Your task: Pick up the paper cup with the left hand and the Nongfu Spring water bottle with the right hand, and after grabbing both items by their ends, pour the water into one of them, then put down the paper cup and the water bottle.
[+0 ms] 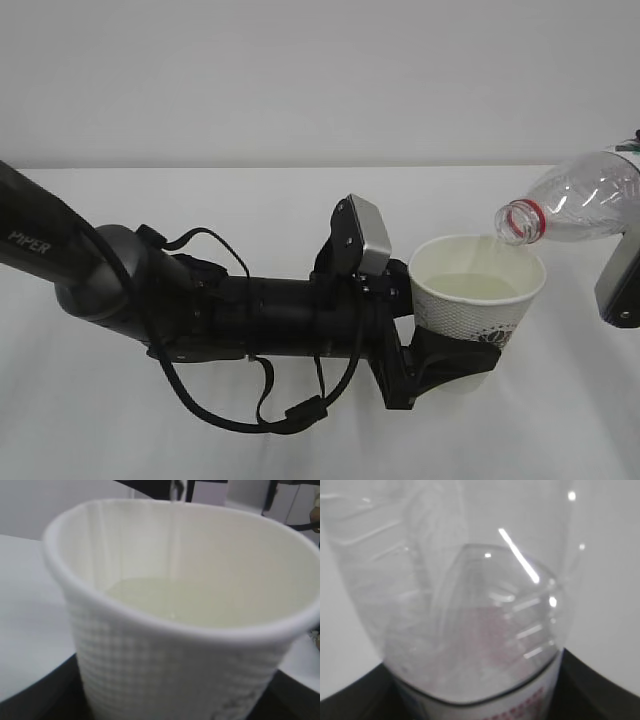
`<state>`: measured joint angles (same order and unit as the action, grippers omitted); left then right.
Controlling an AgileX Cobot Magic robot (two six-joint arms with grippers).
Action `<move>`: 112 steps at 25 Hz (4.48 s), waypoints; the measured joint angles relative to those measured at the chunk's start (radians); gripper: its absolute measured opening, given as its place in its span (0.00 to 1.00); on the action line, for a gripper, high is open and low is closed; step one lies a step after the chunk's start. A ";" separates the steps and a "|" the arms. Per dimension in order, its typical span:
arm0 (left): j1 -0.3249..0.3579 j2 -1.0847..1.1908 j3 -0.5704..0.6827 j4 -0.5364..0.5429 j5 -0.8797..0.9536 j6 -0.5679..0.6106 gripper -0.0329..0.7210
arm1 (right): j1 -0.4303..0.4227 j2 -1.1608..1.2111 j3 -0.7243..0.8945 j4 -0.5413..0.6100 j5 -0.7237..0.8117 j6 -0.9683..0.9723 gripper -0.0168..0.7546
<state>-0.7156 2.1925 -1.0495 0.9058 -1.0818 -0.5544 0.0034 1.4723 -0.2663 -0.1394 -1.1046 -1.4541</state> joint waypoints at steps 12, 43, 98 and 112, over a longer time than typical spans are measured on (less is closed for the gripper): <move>0.000 0.000 0.000 -0.033 -0.023 0.000 0.76 | 0.000 0.000 0.000 -0.030 0.000 0.146 0.66; 0.000 0.000 0.000 -0.040 -0.021 0.000 0.76 | 0.000 0.107 0.000 -0.033 -0.003 0.796 0.66; 0.000 0.002 0.000 -0.078 0.030 0.000 0.76 | 0.000 0.396 -0.181 -0.015 -0.003 1.482 0.66; 0.000 0.002 0.000 -0.078 0.030 0.000 0.76 | 0.000 0.503 -0.341 -0.015 -0.003 1.495 0.66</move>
<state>-0.7156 2.1946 -1.0495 0.8283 -1.0514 -0.5544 0.0034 1.9758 -0.6076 -0.1544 -1.1072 0.0405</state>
